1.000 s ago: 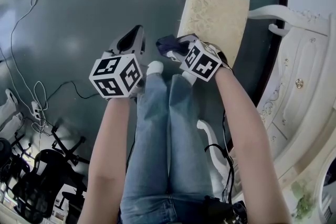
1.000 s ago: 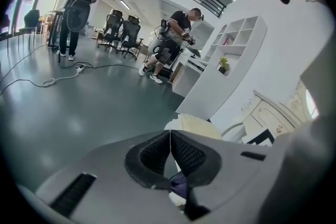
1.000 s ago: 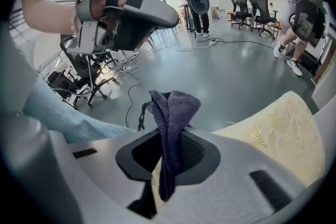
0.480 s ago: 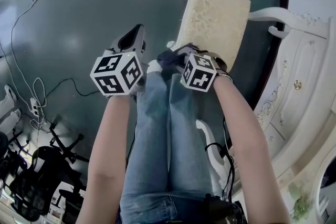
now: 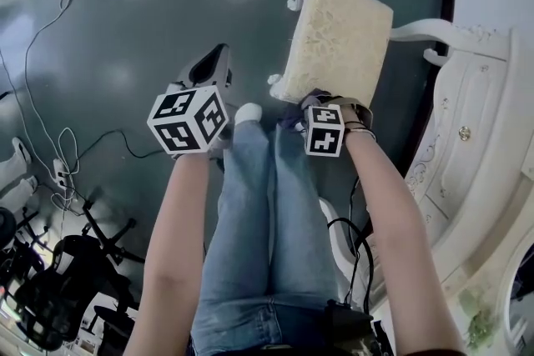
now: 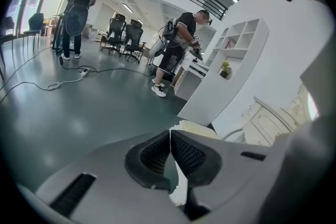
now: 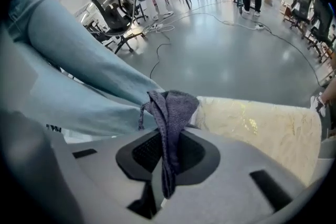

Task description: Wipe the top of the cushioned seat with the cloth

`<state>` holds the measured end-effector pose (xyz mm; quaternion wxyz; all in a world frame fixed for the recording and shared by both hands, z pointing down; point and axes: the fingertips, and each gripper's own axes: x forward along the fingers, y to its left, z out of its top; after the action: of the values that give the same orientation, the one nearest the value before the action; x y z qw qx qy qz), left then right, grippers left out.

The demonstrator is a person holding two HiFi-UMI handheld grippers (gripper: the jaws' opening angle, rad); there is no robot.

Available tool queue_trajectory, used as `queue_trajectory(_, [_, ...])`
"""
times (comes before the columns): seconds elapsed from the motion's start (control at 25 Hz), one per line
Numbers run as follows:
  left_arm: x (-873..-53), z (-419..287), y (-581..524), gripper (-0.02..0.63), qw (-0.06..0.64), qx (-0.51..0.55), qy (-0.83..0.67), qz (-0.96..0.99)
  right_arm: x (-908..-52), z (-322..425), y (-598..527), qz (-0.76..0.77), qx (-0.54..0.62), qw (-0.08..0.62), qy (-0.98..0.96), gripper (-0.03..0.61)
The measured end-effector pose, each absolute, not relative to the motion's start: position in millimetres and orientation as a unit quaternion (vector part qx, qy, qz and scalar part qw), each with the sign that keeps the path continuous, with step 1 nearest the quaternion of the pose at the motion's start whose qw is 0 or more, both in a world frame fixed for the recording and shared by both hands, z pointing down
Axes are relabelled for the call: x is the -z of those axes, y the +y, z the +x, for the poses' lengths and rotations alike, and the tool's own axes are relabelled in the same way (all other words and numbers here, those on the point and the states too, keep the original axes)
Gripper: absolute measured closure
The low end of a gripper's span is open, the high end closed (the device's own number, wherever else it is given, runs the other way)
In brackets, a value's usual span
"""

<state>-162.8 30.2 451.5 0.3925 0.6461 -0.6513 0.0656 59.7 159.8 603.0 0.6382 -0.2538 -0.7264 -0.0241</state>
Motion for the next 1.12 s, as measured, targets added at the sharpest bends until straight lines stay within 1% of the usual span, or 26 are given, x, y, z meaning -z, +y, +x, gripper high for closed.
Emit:
queue_trajectory(0.2, [-430,-162,29,0.609,0.388,-0.067,-0.644,0.656,-593,84,155,-0.214,0.009,0.666,-0.714,0.541])
queue_trajectory(0.52, [-395,-155,34,0.609,0.401,-0.056,-0.641,0.652,-534,85,146,-0.087,-0.109,0.637,-0.758,0.541])
queue_trajectory(0.64, [-377,-155,31,0.609,0.397,-0.048,-0.644,0.652,-510,83,131,-0.024,-0.148,0.611,-0.777,0.541])
queue_trajectory(0.84, [-346,-146,25,0.609,0.388,-0.04,-0.645,0.657,-467,82,110,0.075,-0.208,0.548,-0.807,0.541])
queue_trajectory(1.0, [-320,-137,22,0.609,0.384,-0.037,-0.644,0.661,-426,84,92,0.134,-0.227,0.497,-0.826,0.541])
queue_trajectory(1.12, [-296,-121,13,0.609,0.368,-0.043,-0.634,0.679,-392,89,79,0.167,-0.229,0.471,-0.836,0.541])
